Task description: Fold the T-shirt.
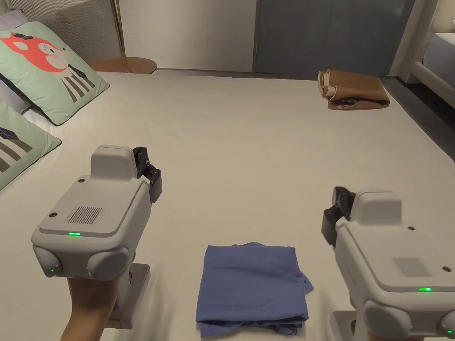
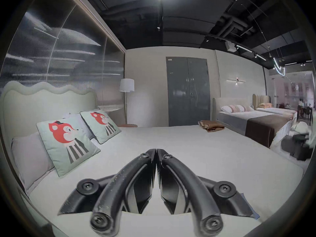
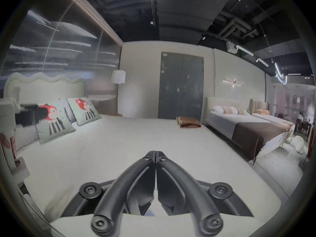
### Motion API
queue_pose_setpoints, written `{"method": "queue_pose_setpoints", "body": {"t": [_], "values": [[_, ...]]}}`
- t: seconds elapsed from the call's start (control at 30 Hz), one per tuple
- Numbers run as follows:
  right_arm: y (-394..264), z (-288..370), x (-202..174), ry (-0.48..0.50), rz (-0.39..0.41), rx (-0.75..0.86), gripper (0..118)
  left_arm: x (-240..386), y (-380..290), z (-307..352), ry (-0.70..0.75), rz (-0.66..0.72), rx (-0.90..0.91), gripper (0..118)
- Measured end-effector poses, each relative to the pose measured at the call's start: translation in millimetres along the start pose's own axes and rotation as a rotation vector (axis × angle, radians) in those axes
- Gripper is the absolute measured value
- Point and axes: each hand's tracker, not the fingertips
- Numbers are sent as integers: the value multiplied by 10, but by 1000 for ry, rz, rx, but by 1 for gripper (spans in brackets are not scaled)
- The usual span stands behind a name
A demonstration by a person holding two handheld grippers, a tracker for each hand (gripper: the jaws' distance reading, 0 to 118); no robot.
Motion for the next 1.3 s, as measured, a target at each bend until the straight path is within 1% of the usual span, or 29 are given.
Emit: {"method": "queue_pose_setpoints", "body": {"t": [0.17,0.33,0.4,0.5,0.6,0.63,0.67,0.77,0.83,0.87,0.93,1.0,1.03,1.07,1.1,1.13,1.17,1.2,1.23,1.3], "values": [[-511,-281,-210,52,27,-195,0,2,-11,28,-2,5,-9,0],[-1024,-521,-324,88,6,-368,0,-16,-59,17,-6,15,-24,0],[-1174,-586,-354,83,11,-408,0,-16,-88,12,-5,10,-34,0],[-1291,-624,-347,101,-11,-475,0,-31,-158,-8,-9,8,-55,0],[-1476,-732,-339,71,-11,-521,0,-57,-280,-46,-16,17,-88,0],[-1517,-756,-332,65,-13,-525,0,-57,-315,-51,-21,21,-100,0],[-1516,-741,-315,62,-31,-508,0,-55,-357,-58,-28,27,-122,0],[-1385,-671,-325,70,-26,-517,0,-59,-513,-94,-60,47,-197,0],[-1373,-668,-316,74,-27,-522,0,-45,-585,-124,-105,86,-281,0],[-1390,-696,-289,75,-33,-524,0,-39,-630,-142,-122,128,-331,0],[-1387,-694,-270,80,-39,-526,0,-46,-749,-214,-165,236,-433,2],[-1404,-702,-251,86,-47,-529,0,-76,-898,-297,-249,369,-530,4],[-1404,-705,-241,88,-54,-531,0,-81,-957,-350,-276,414,-592,15],[-1401,-706,-238,91,-55,-533,0,-76,-1030,-432,-301,474,-662,38],[-1399,-706,-235,93,-56,-535,0,-42,-1073,-473,-329,500,-731,73],[-1413,-712,-235,92,-59,-536,0,-29,-1138,-516,-355,536,-774,96],[-1417,-713,-232,94,-61,-537,0,-31,-1202,-551,-386,572,-801,110],[-1416,-712,-227,95,-63,-538,0,-52,-1247,-561,-377,592,-787,108],[-1416,-710,-225,96,-62,-537,0,-12,-1263,-565,-409,638,-810,109],[-1451,-731,-220,99,-62,-536,0,7,-1338,-677,-417,665,-898,109]]}}
